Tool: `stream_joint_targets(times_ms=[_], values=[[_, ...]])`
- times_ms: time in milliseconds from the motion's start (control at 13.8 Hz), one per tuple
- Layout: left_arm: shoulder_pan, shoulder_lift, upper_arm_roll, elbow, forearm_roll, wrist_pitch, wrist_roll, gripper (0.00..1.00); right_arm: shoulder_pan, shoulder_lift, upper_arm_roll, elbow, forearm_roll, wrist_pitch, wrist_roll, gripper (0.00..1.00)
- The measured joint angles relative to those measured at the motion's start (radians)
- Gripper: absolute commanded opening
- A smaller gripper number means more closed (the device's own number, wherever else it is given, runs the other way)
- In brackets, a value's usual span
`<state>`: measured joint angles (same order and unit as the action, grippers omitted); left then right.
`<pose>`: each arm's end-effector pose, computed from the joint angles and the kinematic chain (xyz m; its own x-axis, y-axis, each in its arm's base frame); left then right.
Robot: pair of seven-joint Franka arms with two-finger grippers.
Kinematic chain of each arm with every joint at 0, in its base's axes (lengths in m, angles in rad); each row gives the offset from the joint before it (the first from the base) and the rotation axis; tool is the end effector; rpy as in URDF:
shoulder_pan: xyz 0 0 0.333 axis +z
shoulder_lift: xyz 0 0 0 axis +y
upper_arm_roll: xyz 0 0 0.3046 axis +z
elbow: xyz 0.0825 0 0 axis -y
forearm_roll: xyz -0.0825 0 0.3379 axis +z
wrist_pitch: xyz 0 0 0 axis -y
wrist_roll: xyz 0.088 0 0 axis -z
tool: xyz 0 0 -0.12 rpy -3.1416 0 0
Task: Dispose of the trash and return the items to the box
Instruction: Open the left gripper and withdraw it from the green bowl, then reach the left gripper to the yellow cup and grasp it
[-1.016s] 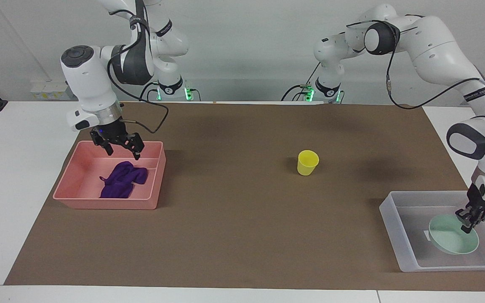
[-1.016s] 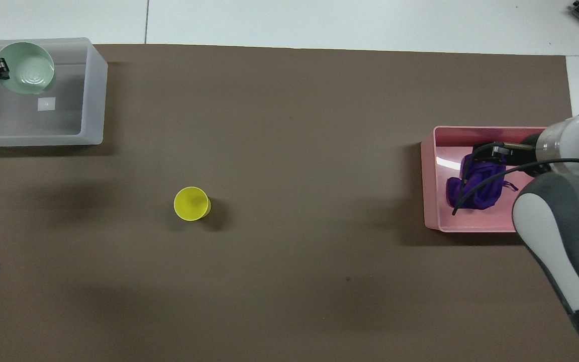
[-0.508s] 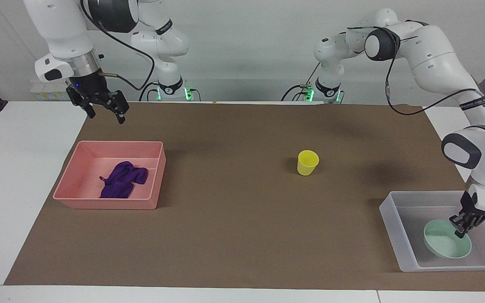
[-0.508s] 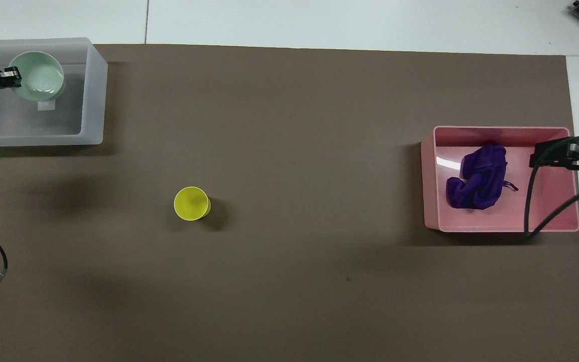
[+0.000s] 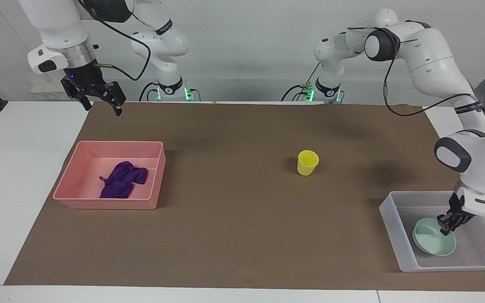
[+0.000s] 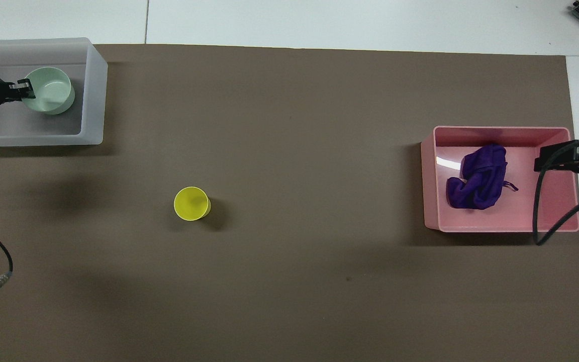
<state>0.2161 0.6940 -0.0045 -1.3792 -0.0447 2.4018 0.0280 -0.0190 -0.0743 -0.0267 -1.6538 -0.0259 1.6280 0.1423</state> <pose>0.7002 0.1505 0.3388 0.9238 0.2055 0.3230 0.2061 -0.9780 0.0330 0.4913 -0.0260 0.6069 0.9813 -0.1854 0.0513 -0.1864 -0.9823 0.0168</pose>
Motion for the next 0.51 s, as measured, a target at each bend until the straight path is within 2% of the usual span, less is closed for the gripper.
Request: stream_joint_targets(times_ms=[290,508], values=[[-0.006,-0.069,-0.01,0.002,0.0,-0.077,0.025,1.0,0.0,0.0,0.0,-0.001,0.001,-0.009,-0.007,1.0],[-0.052,-0.191,-0.015,-0.04,0.0,-0.187,0.032,1.0,0.0,-0.001,0.0,0.007,0.017,-0.058,-0.007,1.0]])
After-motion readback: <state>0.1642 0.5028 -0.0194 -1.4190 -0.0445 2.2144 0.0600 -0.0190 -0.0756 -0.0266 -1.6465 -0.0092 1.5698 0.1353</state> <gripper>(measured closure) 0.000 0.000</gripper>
